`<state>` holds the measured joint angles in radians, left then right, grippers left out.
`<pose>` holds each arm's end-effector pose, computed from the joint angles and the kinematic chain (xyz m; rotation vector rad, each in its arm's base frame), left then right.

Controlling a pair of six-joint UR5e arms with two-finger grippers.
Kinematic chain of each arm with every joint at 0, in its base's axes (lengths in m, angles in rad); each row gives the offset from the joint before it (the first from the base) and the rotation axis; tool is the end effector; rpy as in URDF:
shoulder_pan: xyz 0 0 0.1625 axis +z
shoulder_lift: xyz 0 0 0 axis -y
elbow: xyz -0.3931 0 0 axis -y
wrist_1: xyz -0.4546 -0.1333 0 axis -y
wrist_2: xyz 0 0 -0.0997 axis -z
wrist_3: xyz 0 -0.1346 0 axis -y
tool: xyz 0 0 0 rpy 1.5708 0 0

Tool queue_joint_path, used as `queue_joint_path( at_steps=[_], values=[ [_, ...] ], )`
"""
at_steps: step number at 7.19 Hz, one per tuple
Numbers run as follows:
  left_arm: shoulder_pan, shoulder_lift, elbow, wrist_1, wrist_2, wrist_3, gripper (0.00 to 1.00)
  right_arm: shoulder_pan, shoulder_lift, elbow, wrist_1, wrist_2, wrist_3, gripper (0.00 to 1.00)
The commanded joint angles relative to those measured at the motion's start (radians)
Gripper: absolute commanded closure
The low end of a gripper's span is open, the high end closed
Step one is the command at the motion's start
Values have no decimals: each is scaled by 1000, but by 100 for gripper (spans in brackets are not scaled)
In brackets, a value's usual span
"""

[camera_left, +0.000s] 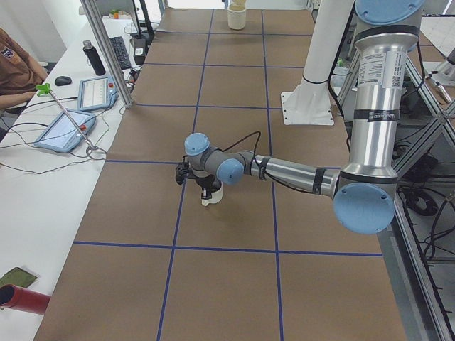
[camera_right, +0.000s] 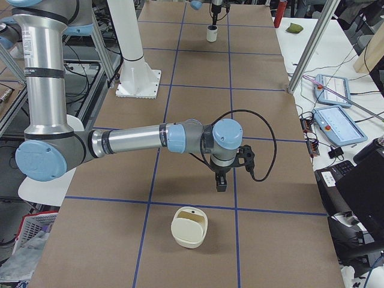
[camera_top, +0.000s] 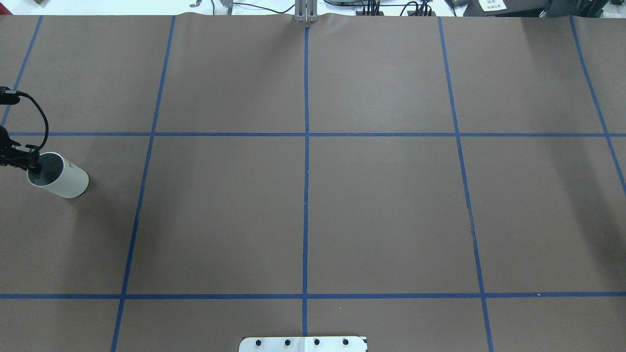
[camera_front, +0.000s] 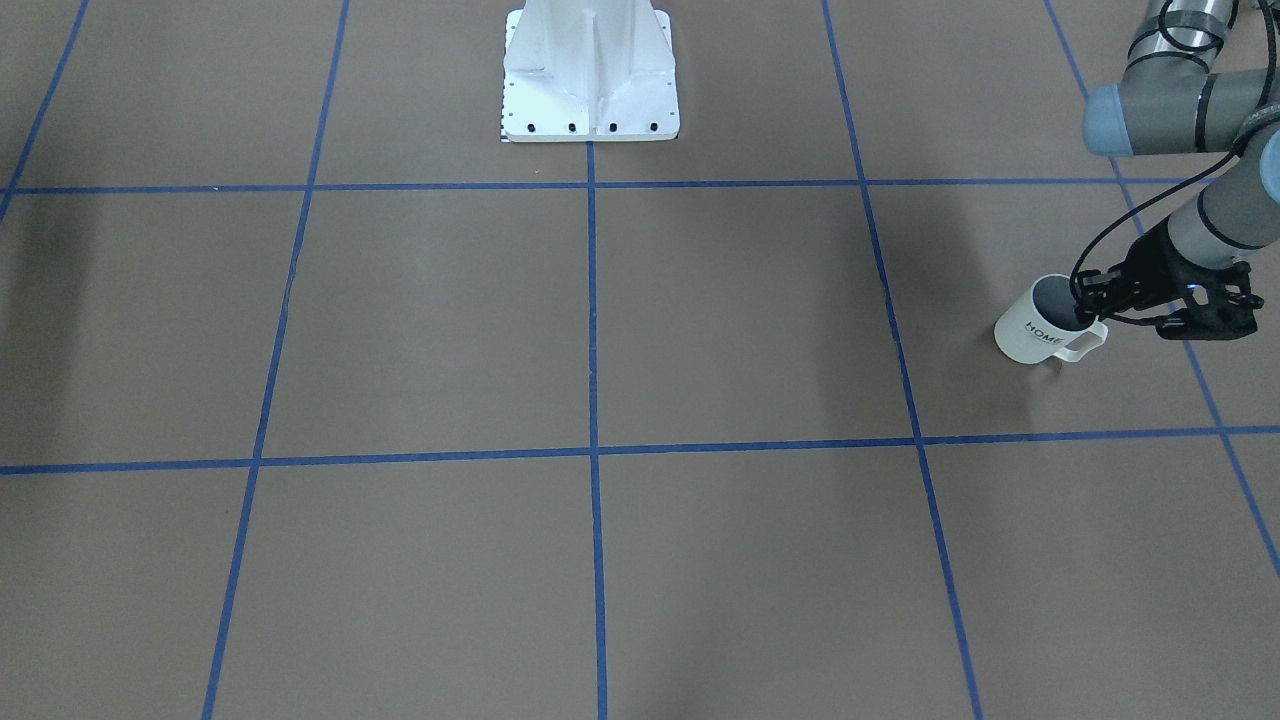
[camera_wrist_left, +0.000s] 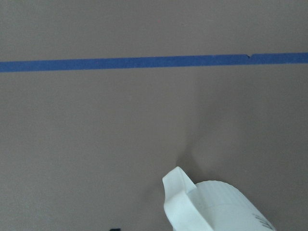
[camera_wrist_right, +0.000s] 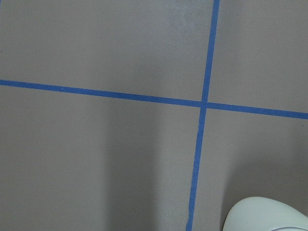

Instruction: Left arm hands cup to right arm to dump lemon

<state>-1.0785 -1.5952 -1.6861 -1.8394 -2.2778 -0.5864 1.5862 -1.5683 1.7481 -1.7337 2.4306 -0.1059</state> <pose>0.2393 -0.5433 0.5465 -0.0224 0.7983 0.0553 0.0398 -0.5489 0.5604 0.0680 -0.8576 -0.0921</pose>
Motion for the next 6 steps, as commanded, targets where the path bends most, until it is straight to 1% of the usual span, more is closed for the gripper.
queue_joint_path(
  at_steps=[1,2,3,5,6],
  values=[
    [-9,8,-123,139,-5,3,100,0,1,2,-1,-7,2,0],
    [-5,-11,-223,316,-3,14,100,0,2,2,-1,-11,2,0],
    [-11,-56,-251,394,-3,16,100,-2,5,7,0,-18,2,0],
    [-14,-116,-233,414,1,7,100,-17,48,33,8,-21,-5,0],
    [-26,-158,-209,420,1,2,100,-28,31,31,54,-25,-3,0]
  ],
)
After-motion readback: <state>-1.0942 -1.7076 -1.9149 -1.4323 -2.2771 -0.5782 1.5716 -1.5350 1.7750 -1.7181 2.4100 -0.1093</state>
